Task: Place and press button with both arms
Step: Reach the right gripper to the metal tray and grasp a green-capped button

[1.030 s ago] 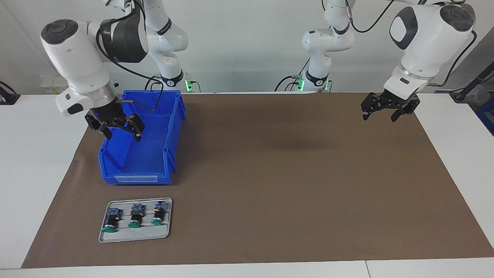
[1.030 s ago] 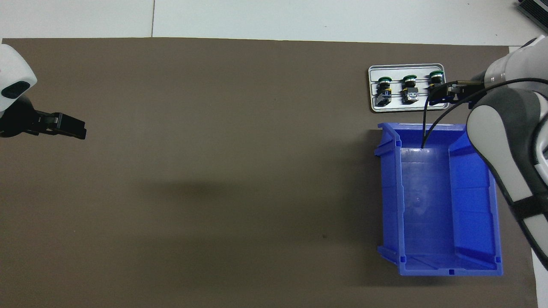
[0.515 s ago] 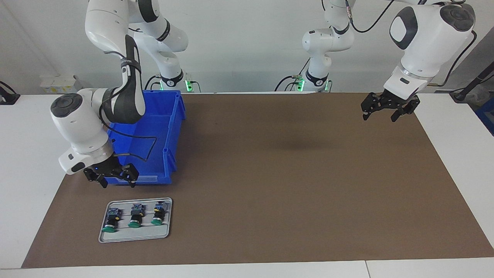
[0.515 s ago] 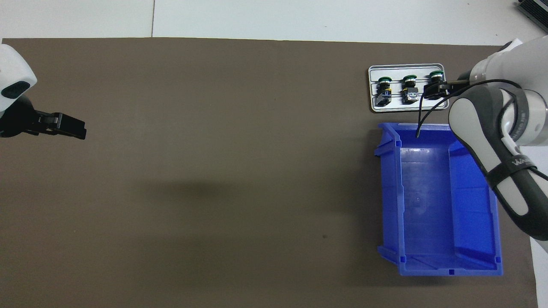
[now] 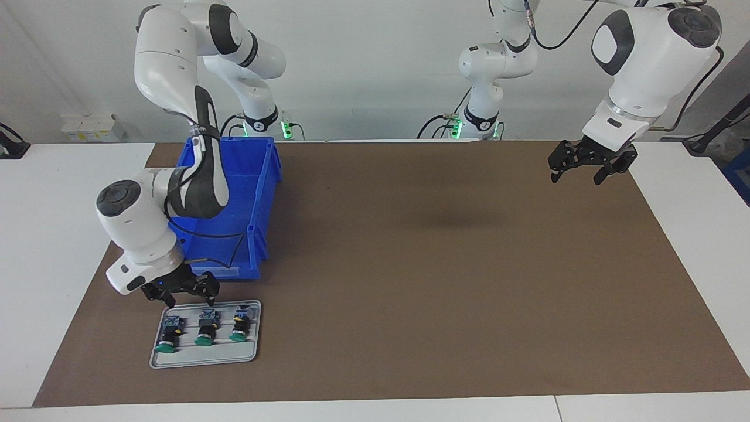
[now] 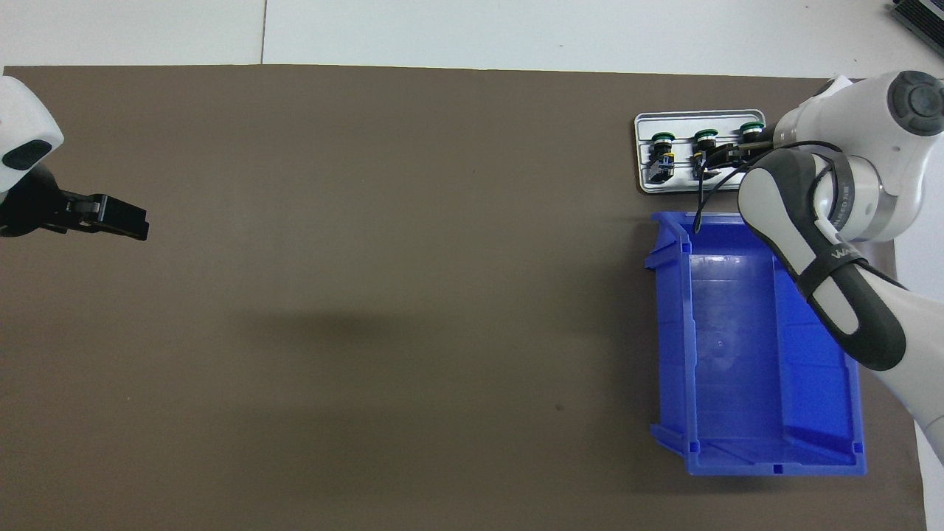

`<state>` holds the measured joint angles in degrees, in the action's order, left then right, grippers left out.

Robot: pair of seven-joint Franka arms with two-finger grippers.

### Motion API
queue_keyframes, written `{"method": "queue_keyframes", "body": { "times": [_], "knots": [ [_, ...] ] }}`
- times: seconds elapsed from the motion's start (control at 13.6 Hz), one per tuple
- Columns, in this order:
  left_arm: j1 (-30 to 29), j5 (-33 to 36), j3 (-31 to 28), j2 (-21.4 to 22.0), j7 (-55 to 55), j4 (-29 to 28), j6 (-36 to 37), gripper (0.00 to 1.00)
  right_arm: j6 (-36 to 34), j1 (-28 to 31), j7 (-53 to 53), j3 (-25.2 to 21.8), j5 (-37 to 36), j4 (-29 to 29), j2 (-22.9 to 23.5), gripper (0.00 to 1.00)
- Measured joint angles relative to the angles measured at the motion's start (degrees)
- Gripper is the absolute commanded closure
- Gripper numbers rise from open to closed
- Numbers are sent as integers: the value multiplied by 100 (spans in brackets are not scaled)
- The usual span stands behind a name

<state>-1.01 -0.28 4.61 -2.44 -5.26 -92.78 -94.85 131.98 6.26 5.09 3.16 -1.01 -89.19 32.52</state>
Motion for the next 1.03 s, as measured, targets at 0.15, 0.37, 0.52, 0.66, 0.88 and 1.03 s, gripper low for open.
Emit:
{"method": "queue_keyframes", "body": {
  "times": [0.15,0.37,0.52,0.66,0.88,1.03],
  "knots": [
    [0,0,0,0,0,0,0,0,198,-4,11,1,1,9,148,7],
    [0,0,0,0,0,0,0,0,449,-26,14,5,8,16,292,8],
    [0,0,0,0,0,0,0,0,590,-41,14,5,26,18,369,10],
    [0,0,0,0,0,0,0,0,617,-52,14,5,36,19,410,23],
    [0,0,0,0,0,0,0,0,617,-72,14,8,40,19,414,69],
    [0,0,0,0,0,0,0,0,617,-99,14,10,42,20,414,98]
  ]
}}
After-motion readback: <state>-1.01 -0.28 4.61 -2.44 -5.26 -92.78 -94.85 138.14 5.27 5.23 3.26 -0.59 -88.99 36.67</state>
